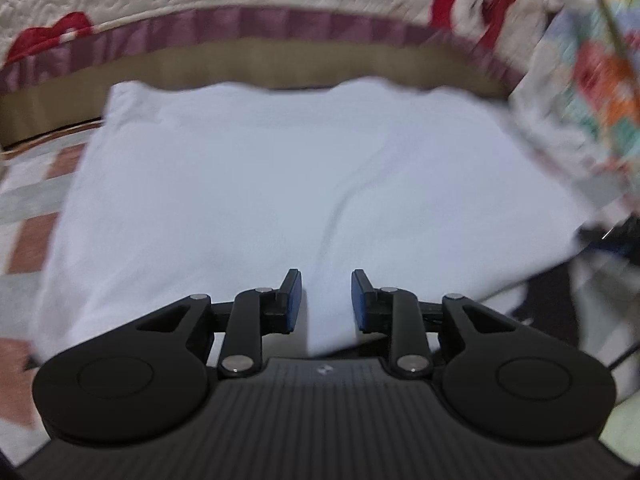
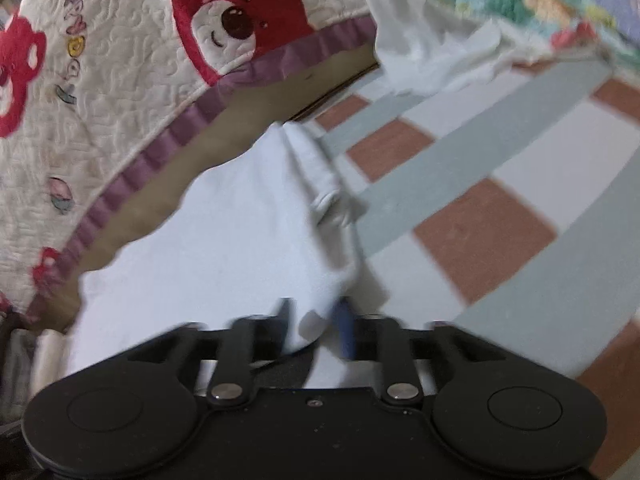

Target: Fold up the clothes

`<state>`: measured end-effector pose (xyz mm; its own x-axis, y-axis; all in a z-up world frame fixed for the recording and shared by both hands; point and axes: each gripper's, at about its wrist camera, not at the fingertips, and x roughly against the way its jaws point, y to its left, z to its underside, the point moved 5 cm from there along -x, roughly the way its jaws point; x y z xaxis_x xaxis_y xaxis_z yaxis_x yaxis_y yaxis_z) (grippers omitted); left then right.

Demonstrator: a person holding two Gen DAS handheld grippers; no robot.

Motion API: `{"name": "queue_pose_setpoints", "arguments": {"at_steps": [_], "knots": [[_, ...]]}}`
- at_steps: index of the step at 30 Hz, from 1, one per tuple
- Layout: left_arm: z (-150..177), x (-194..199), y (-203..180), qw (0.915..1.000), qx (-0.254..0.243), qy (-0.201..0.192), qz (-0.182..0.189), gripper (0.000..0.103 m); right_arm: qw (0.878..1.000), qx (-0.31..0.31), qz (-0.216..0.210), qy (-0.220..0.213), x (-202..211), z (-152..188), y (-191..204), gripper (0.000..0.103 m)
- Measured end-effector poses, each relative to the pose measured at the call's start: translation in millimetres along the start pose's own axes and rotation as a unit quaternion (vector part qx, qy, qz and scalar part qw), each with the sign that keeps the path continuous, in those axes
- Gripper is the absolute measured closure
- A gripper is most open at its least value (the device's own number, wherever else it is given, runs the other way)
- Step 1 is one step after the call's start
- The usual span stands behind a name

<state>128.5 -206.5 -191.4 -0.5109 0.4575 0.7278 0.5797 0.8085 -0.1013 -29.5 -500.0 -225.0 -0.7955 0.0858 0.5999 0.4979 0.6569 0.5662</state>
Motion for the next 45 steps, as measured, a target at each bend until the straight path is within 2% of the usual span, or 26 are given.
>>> {"name": "queue_pose_setpoints", "arguments": {"at_steps": [1, 5, 9, 11, 16, 17, 20, 22, 23, 25, 27, 28, 31, 33, 37, 38, 39, 40, 42, 44, 45], "knots": [[-0.9, -2.7, -3.7, 1.0, 0.004, 0.0, 0.007, 0.076, 1.0, -0.018, -0.009, 0.0, 0.3, 3.5, -1.4, 0.053], [-4.7, -13.2, -18.4, 0.9991, 0.02, 0.002, 0.036, 0.076, 0.998, -0.055, -0.028, -0.015, -7.9, 4.3, -0.5, 0.049], [-8.5, -23.7, -33.1, 0.9972, 0.037, 0.004, 0.065, 0.076, 0.995, -0.09, -0.031, -0.044, -35.6, -17.3, 6.4, 0.045], [-10.5, -28.8, -40.5, 0.9958, 0.045, 0.005, 0.079, 0.076, 0.993, -0.1, -0.028, -0.054, -40.8, -24.4, 6.5, 0.09], [9.4, -19.2, -54.6, 0.993, 0.034, 0.021, 0.111, 0.075, 0.991, -0.112, -0.031, -0.067, -29.7, -27.7, -4.0, 0.092], [9.2, -16.6, -56.4, 0.9934, 0.028, 0.018, 0.11, 0.075, 0.991, -0.114, -0.032, -0.069, -27.5, -28.4, -6.1, 0.093], [-4.1, -5.2, -57.4, 0.9885, 0.035, 0.019, 0.146, 0.071, 0.989, -0.121, -0.034, -0.077, -20.9, -30.4, -12.3, 0.093], [-13.8, 5.3, -53.5, 0.992, 0.013, 0.005, 0.125, 0.067, 0.991, -0.111, -0.028, -0.068, -24.0, -31.7, -11.3, 0.092], [-15.8, 11.9, -45.0, 0.9944, -0.006, -0.006, 0.105, 0.064, 0.992, -0.105, -0.025, -0.064, -25.6, -32.4, -10.7, 0.091], [-20.0, 25.4, -27.9, 0.9965, -0.044, -0.028, 0.065, 0.064, 0.989, -0.134, -0.033, -0.055, -23.3, -28.0, -17.6, 0.082], [-24.5, 39.2, -10.8, 0.9951, -0.082, -0.05, 0.025, 0.061, 0.986, -0.155, -0.037, -0.05, -16.3, -19.3, -20.5, 0.06], [-23.3, 44.8, 3.1, 0.9941, -0.095, -0.049, 0.02, 0.061, 0.986, -0.155, -0.036, -0.047, -12.7, -13.8, -19.4, 0.049], [-11.3, 45.9, 48.7, 0.9987, -0.045, -0.019, 0.011, 0.061, 0.986, -0.153, -0.048, -0.042, -11.0, 1.7, -13.5, 0.049], [3.8, 41.3, 74.7, 0.9995, 0.016, -0.003, 0.026, 0.061, 0.985, -0.154, -0.056, -0.049, -15.4, 6.9, -8.3, 0.049], [24.5, 29.8, 112.1, 0.9964, 0.084, 0.014, 0.002, 0.061, 0.987, -0.147, -0.017, -0.062, -25.6, 3.7, 9.4, 0.046], [27.3, 29.4, 119.1, 0.9949, 0.099, 0.017, 0.0, 0.061, 0.987, -0.151, -0.013, -0.061, -30.6, 1.9, 13.6, 0.056], [29.1, 30.0, 125.3, 0.9933, 0.114, 0.017, 0.003, 0.061, 0.986, -0.155, -0.009, -0.06, -35.7, 0.2, 17.8, 0.082], [31.4, 31.7, 131.2, 0.9922, 0.123, 0.018, 0.01, 0.061, 0.987, -0.152, -0.002, -0.049, -42.2, -3.1, 21.5, 0.095], [31.8, 31.3, 135.5, 0.992, 0.122, 0.031, 0.014, 0.061, 0.992, -0.114, 0.012, -0.055, -41.6, -14.8, 35.3, 0.095], [32.2, 31.0, 139.7, 0.9917, 0.12, 0.044, 0.019, 0.061, 0.997, -0.022, 0.03, -0.072, -33.1, -30.1, 64.3, 0.095], [32.5, 32.5, 138.6, 0.9923, 0.11, 0.052, 0.025, 0.061, 0.995, 0.044, 0.036, -0.076, -31.2, -35.2, 83.0, 0.095]]}}
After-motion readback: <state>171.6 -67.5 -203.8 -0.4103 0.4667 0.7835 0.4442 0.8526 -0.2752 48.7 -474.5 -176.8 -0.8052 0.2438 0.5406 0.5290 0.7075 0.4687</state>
